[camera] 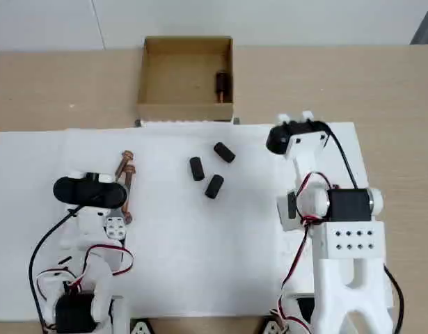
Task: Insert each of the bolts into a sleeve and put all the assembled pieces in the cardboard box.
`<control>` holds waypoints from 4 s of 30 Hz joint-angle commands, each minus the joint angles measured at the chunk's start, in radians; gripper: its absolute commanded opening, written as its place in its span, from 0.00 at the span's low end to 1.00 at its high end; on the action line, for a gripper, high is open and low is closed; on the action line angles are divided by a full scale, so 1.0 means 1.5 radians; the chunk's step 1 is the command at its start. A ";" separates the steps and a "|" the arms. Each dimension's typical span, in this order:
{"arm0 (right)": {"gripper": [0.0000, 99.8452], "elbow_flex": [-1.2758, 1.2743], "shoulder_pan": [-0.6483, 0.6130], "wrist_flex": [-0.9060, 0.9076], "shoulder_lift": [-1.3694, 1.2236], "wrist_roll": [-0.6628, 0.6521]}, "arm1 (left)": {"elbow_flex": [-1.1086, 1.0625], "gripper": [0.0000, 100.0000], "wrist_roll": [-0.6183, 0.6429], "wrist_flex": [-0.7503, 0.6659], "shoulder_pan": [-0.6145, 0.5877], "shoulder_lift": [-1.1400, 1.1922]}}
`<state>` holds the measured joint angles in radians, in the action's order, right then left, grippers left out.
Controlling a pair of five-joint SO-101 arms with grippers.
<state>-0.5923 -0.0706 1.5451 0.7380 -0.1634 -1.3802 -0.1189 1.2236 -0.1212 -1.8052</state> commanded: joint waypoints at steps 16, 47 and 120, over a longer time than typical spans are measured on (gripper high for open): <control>0.00 -0.130 0.033 -0.180 0.019 0.005 | 0.409 0.01 0.064 0.099 -0.002 0.512; 0.00 -0.251 0.033 -0.360 0.018 0.007 | 0.850 0.01 0.063 0.178 0.065 1.283; 0.00 -0.183 0.029 -0.133 0.287 -0.010 | 0.951 0.01 0.040 0.254 0.082 1.135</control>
<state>-0.9175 -0.0261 1.3103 1.0771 -0.1573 0.0100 -0.0529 1.5627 -0.0046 0.0054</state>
